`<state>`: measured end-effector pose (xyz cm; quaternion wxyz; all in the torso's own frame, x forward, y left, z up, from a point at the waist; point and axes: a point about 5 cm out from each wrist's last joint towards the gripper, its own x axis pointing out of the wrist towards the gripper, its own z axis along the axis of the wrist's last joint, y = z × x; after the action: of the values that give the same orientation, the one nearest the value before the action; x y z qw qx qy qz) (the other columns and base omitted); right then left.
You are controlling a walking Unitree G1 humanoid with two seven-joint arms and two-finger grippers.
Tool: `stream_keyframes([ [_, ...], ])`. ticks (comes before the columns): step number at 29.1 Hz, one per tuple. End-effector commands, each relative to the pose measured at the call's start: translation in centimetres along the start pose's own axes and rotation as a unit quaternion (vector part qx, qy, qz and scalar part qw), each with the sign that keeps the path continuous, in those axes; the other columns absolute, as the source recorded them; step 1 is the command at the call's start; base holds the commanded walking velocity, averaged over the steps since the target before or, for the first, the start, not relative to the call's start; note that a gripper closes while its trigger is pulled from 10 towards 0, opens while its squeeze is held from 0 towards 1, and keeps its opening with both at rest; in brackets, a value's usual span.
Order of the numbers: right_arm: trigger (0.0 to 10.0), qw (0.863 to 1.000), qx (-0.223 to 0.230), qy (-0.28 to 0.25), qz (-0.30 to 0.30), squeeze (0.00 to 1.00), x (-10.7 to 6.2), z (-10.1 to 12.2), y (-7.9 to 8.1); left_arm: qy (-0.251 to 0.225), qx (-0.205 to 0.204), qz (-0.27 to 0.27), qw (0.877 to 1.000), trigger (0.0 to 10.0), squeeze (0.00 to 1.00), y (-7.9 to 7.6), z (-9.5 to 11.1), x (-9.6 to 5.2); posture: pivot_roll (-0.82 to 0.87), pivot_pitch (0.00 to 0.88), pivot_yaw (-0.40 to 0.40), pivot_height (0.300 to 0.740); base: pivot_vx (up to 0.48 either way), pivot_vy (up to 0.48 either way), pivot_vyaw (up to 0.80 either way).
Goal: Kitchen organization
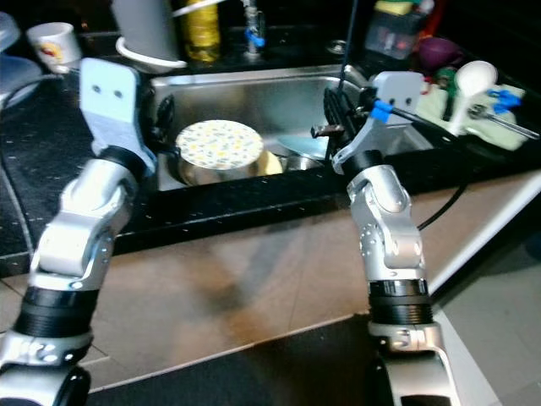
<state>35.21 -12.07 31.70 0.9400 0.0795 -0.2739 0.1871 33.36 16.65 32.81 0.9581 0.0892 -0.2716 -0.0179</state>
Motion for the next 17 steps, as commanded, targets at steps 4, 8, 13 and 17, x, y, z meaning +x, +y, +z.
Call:
stream_keyframes([
  [4,10.0,1.0,-0.003,-0.009,-0.009,0.0,-0.37,0.44,-0.86,0.009,0.0,-0.013,1.0,10.0,0.0,-0.22,-0.52,-0.26,-0.06,0.155,-0.048,0.74,0.275,0.0,0.0],
  [8,10.0,1.0,-0.001,-0.012,-0.01,0.0,-0.27,0.55,-1.01,0.007,0.0,-0.011,1.0,10.0,0.0,-0.13,-0.49,-0.15,-0.06,0.156,-0.047,0.74,0.277,0.0,0.0],
  [13,10.0,1.0,0.002,-0.017,-0.014,0.0,-0.15,0.79,-1.36,0.005,-0.002,-0.011,1.0,10.0,0.0,-0.11,-0.2,-0.01,-0.06,0.161,-0.045,0.74,0.274,0.0,0.0],
  [17,10.0,1.0,0.001,-0.017,-0.014,0.0,-0.1,0.87,-1.53,0.002,-0.002,-0.012,1.0,10.0,0.0,-0.14,0.02,0.11,-0.06,0.165,-0.045,0.74,0.274,0.0,0.0],
])
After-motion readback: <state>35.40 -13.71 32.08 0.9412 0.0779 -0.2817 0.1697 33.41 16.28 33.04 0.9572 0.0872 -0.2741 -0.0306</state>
